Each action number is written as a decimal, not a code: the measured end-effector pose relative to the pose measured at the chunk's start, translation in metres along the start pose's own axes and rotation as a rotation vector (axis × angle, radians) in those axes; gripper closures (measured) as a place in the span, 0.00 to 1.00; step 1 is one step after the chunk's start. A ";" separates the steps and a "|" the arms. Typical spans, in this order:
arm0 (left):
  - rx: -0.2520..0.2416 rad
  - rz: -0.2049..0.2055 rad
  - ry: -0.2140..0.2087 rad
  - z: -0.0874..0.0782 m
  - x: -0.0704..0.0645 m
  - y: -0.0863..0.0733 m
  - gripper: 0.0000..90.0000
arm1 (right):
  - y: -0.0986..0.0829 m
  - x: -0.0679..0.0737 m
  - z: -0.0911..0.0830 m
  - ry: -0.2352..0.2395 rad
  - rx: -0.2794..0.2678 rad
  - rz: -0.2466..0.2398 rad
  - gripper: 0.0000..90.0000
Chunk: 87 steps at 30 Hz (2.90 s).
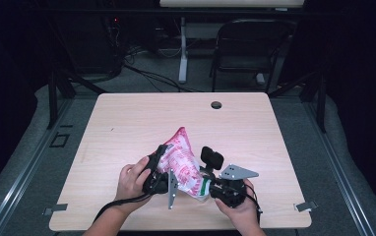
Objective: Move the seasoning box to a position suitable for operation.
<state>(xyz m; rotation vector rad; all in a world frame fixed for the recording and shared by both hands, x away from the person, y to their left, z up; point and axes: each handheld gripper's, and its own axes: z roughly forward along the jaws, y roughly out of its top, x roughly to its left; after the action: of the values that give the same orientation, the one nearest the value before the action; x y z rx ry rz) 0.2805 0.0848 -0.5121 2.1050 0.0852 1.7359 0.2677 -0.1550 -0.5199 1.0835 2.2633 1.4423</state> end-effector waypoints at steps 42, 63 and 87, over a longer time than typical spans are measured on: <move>0.021 0.035 0.003 0.002 0.000 -0.005 0.69 | 0.000 0.004 -0.004 0.005 0.001 -0.031 0.93; 0.023 0.033 0.003 0.002 0.000 -0.004 0.69 | 0.000 0.004 -0.003 0.001 0.001 -0.038 0.90; 0.034 0.032 -0.001 0.006 0.001 -0.006 0.69 | 0.004 0.012 -0.017 -0.025 -0.050 -0.106 0.83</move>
<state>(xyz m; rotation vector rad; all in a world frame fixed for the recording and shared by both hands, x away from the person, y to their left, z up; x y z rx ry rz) 0.2872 0.0888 -0.5142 2.1433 0.0814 1.7636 0.2524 -0.1571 -0.5061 0.9461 2.2200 1.4266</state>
